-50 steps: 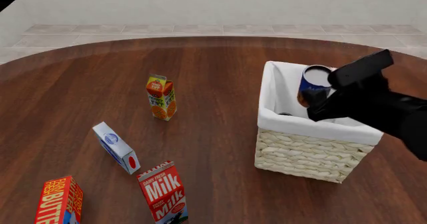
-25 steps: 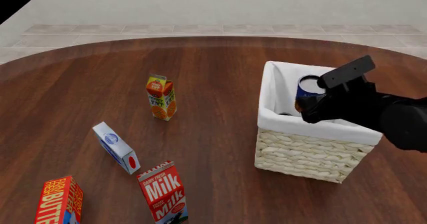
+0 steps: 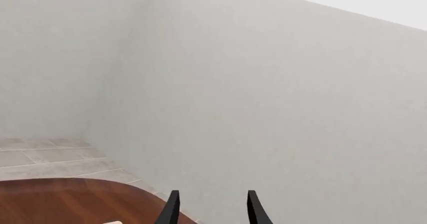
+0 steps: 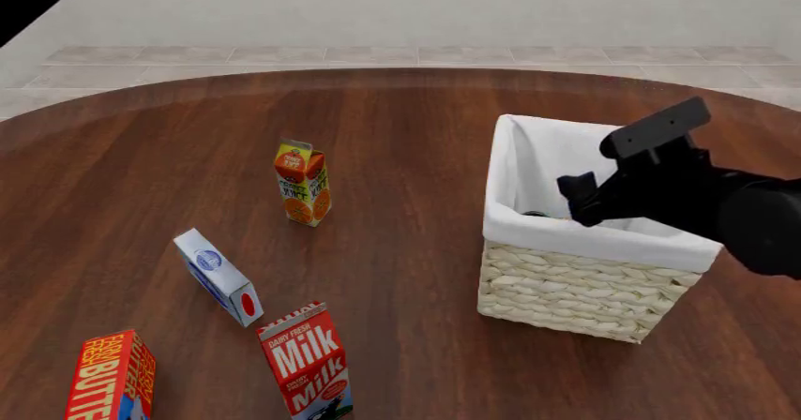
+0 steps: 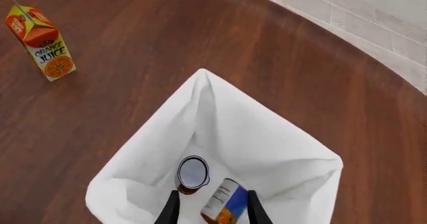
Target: Pick up the alphabet soup and the tomato sauce, and put them in the basket.
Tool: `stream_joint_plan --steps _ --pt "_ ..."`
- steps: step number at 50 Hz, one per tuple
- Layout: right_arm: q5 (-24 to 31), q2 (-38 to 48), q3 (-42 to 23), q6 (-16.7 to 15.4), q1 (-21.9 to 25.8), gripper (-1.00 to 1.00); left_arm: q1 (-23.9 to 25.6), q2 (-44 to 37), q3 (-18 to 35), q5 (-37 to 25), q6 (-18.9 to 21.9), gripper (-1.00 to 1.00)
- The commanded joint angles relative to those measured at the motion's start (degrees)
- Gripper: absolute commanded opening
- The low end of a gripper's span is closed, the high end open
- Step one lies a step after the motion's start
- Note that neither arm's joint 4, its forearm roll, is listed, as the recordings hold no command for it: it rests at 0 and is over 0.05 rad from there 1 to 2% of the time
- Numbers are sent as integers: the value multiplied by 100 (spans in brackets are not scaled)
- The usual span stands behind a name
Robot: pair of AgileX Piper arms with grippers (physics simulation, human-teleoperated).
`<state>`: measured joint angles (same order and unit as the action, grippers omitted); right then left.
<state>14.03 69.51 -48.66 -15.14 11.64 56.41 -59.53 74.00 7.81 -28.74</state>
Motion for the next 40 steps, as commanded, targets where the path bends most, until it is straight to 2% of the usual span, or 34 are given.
stream_joint_plan --steps 1,40 --pt "29 -66 -34 -39 15 100 -8 -11 3 -1 -4 100" --pt "865 -1372 -514 -339 210 100 7 1 96 -107 75 100"
